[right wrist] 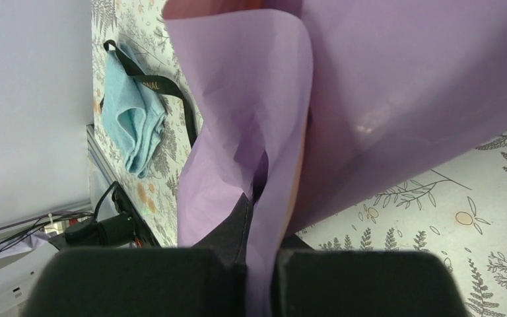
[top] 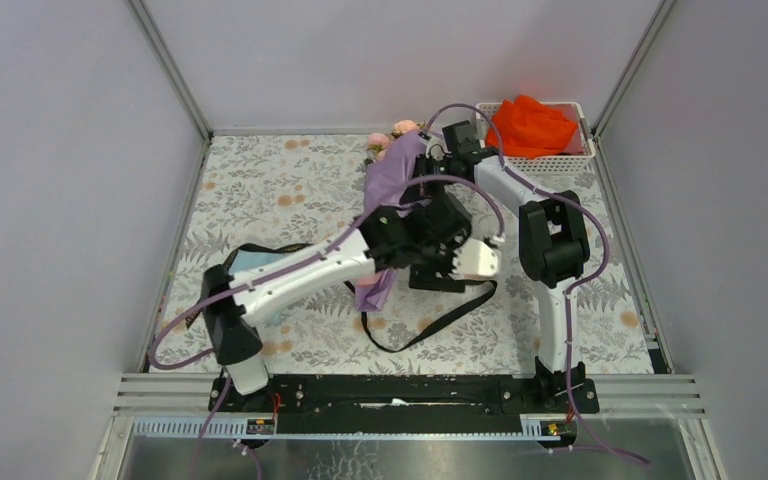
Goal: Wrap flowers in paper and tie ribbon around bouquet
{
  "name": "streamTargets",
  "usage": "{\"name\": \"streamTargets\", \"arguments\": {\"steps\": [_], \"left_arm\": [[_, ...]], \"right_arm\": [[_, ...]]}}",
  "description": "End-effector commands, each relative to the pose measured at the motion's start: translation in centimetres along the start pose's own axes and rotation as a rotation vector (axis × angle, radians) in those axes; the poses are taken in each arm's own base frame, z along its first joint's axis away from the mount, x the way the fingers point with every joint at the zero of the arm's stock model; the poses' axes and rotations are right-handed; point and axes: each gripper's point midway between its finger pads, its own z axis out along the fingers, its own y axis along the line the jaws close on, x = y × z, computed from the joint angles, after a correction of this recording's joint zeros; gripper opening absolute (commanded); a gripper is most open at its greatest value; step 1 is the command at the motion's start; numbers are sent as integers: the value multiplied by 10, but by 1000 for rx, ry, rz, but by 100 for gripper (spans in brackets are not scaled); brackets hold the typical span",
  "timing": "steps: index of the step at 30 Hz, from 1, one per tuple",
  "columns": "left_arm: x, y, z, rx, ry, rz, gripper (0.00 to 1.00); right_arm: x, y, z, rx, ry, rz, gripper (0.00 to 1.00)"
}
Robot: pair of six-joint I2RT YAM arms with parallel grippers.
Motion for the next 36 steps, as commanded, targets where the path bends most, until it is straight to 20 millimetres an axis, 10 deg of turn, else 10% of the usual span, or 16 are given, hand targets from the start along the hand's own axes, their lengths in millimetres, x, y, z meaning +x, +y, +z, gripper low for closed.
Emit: {"name": "streamTargets", "arguments": {"steps": [1, 10, 15, 19, 23, 27, 36], "left_arm": [[60, 6, -44, 37, 73, -232, 99], [147, 3, -118, 76, 23, -496, 99], [276, 14, -154, -130, 227, -724, 98], [403, -19, -171, -241, 494, -948, 98], [466, -58, -146, -173, 577, -1094, 90], [506, -56, -124, -187, 534, -1202, 74], [545, -37, -85, -221, 465, -1321, 55]], "right_arm": [[-2, 19, -10, -21, -19, -55, 0], [2, 12, -7, 1, -15, -44, 0], [3, 14, -8, 6, -10, -52, 0], [5, 19, -10, 9, -8, -72, 0], [7, 18, -7, 16, 0, -76, 0], [9, 18, -7, 20, 4, -80, 0], [13, 12, -8, 50, 11, -84, 0]]}}
